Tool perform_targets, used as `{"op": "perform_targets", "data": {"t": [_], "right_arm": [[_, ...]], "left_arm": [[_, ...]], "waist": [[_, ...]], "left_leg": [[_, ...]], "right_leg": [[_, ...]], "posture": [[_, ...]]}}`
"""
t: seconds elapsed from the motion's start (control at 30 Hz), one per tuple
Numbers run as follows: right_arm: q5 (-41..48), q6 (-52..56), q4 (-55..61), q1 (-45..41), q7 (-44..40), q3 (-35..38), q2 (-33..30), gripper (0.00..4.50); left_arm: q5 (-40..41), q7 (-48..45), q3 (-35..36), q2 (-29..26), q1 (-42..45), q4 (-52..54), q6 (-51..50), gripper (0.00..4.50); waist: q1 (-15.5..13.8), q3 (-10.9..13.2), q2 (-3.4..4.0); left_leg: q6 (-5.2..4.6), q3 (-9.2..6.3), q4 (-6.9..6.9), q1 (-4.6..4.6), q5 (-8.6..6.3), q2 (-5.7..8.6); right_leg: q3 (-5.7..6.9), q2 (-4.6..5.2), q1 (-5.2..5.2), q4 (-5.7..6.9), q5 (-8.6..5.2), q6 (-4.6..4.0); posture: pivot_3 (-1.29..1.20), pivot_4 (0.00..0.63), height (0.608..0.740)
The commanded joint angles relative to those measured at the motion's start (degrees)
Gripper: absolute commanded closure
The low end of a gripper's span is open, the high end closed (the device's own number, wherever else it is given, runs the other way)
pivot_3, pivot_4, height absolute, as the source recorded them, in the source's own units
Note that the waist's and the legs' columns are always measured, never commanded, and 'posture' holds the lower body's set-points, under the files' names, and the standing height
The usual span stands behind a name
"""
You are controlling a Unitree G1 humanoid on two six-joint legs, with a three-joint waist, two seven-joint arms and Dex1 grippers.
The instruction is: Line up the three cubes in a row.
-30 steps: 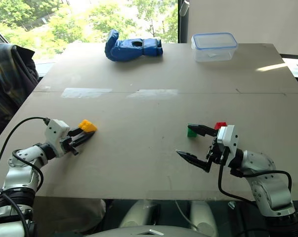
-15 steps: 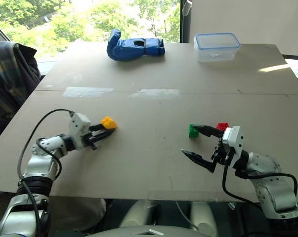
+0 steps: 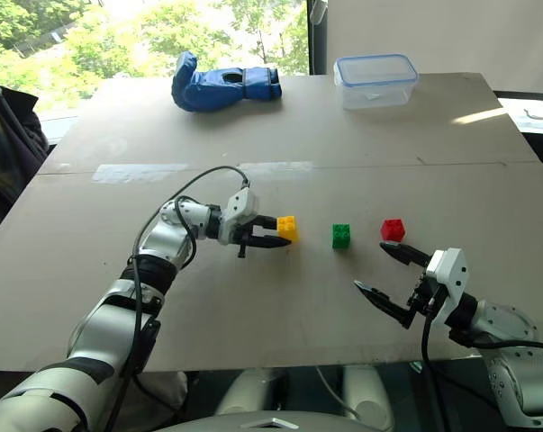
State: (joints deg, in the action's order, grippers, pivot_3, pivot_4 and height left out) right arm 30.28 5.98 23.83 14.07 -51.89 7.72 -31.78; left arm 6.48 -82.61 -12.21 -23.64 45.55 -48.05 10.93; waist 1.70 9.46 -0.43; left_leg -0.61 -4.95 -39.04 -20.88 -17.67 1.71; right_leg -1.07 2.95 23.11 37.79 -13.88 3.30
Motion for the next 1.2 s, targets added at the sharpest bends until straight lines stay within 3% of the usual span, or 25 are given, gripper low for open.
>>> {"op": "perform_targets", "data": {"t": [0.03, 0.97, 1.0, 1.03, 1.2], "right_arm": [[0.1, -1.3, 3.2, 1.2, 1.1, 1.4, 0.3, 0.0], [0.2, -0.4, 4.4, 0.6, 2.1, 1.0, -0.4, 0.0], [0.2, -0.4, 4.4, 0.6, 2.1, 1.0, -0.4, 0.0], [0.2, -0.4, 4.3, 0.6, 2.1, 1.0, -0.4, 0.0], [0.0, -0.4, 4.3, 0.5, 2.1, 0.8, -0.4, 0.0]], "left_arm": [[-1.7, -1.2, -0.4, 0.8, 2.8, -3.4, 3.8, 3.27], [-5.1, -0.2, 0.3, 1.7, 4.5, -10.0, 10.4, 3.27], [-5.1, -0.2, 0.3, 1.7, 4.5, -10.0, 10.5, 2.27], [-5.3, 0.0, 0.3, 1.7, 4.6, -10.2, 11.0, 2.01], [-6.3, 1.4, 0.4, 1.9, 5.0, -11.5, 13.2, 2.01]], "waist": [[-0.1, 0.1, -0.09], [-0.8, 0.1, -0.11], [-0.8, 0.1, -0.11], [-0.8, 0.1, -0.11], [-0.8, 0.1, -0.11]], "left_leg": [[0.0, -0.01, -0.01, -0.01, 0.0, 0.0], [0.0, -0.01, -0.05, 0.02, 0.0, 0.0], [0.0, -0.01, -0.05, 0.02, 0.0, 0.0], [0.0, -0.01, -0.05, 0.02, 0.0, 0.0], [0.0, -0.01, -0.06, 0.02, 0.0, 0.0]], "right_leg": [[0.01, 0.0, 0.0, 0.0, 0.0, 0.0], [0.0, 0.0, 0.0, 0.07, 0.0, 0.0], [0.0, 0.0, 0.0, 0.07, 0.0, 0.0], [0.0, 0.0, 0.0, 0.07, 0.0, 0.0], [0.0, 0.0, 0.0, 0.07, 0.0, 0.0]], "posture": [[0.0, 0.15, 0.74], [0.0, 0.15, 0.74], [0.0, 0.15, 0.74], [0.0, 0.15, 0.74], [0.0, 0.15, 0.74]]}}
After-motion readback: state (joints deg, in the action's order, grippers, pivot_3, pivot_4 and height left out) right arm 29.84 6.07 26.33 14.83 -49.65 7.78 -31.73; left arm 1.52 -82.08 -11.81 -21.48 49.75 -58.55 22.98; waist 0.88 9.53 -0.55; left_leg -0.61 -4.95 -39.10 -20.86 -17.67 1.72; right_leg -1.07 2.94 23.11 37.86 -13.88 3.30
